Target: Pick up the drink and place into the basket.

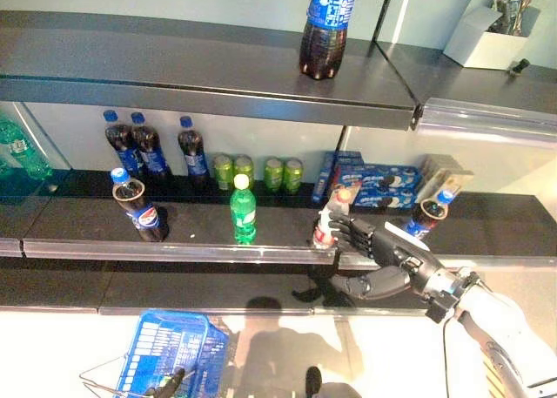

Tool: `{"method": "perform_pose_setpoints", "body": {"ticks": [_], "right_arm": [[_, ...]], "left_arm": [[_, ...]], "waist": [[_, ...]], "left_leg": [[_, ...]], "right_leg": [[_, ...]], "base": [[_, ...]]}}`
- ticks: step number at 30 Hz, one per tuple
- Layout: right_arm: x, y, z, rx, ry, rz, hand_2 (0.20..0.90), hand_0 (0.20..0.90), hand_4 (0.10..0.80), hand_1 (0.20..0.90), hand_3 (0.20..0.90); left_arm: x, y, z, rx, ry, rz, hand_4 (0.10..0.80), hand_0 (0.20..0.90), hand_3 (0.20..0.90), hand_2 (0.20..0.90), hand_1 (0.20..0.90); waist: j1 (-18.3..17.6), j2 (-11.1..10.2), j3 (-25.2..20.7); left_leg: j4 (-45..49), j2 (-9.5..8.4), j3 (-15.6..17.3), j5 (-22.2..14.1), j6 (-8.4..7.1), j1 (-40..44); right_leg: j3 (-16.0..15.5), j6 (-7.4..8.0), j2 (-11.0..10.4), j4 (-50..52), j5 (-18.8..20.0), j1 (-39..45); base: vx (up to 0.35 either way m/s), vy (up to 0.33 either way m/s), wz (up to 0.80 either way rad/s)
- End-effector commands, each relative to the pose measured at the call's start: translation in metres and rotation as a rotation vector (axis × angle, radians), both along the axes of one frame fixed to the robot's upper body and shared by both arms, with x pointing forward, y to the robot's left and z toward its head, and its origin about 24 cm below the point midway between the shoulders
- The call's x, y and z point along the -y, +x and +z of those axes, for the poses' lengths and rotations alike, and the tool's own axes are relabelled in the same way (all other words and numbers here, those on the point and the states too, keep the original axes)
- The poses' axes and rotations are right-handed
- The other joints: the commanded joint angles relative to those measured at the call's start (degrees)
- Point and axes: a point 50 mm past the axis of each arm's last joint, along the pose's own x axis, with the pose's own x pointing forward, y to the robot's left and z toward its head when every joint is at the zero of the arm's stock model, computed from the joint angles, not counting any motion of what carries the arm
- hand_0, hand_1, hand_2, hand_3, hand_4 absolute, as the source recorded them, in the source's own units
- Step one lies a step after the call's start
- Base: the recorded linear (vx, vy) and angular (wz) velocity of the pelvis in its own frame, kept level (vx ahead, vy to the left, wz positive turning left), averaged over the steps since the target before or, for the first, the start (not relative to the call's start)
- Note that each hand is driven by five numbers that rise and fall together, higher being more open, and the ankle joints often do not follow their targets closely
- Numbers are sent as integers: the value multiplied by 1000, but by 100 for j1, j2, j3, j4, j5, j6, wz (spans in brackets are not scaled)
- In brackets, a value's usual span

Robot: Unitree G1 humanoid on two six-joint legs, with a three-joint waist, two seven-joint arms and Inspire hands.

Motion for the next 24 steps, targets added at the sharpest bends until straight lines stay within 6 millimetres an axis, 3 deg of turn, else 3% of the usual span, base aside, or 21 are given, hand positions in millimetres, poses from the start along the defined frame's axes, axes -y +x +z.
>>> {"method": "perform_pose_setpoints", "body": {"ticks": [1, 5, 15, 18, 24], "right_arm": [[4, 4, 66, 419, 126, -118, 900, 900, 800, 900, 900], [17, 1, 67, 457, 179, -267, 900, 900, 800, 900, 900], [30, -2, 39, 385, 117, -501, 900, 900, 800, 900, 900], [30, 0, 27, 380, 116, -595, 900, 900, 800, 900, 900], [22, 4, 11, 317, 101, -625, 900, 900, 800, 900, 900]], "left_arm": [[-46, 35, 32, 211, 224, -2, 100, 300, 200, 300, 300], [-44, 24, 29, 180, 215, 26, 100, 300, 200, 300, 300], [-33, 20, 25, 169, 193, 16, 100, 300, 200, 300, 300], [-30, 24, 25, 177, 195, 6, 100, 300, 200, 300, 300], [-25, 28, 26, 176, 192, -3, 100, 300, 200, 300, 300]], "waist": [[43, 99, -160], [-10, 135, -184], [11, 158, -117], [43, 195, -49], [77, 240, 84]], "left_leg": [[676, -11, 120, -346, 271, -183], [650, -8, 157, -382, 305, -156], [778, 19, 184, -419, 324, -187], [915, 38, 148, -451, 320, -263], [1165, 61, 66, -506, 313, -387]], "right_leg": [[-179, 354, -444, 512, -202, 54], [-141, 363, -446, 529, -262, 19], [-189, 273, -384, 606, -409, 44], [-229, 230, -367, 694, -470, 18], [-216, 164, -340, 846, -555, -39]], "base": [[-39, 46, -2], [-14, 18, 0], [30, -2, 0], [55, -7, 1], [45, -3, 1]]}}
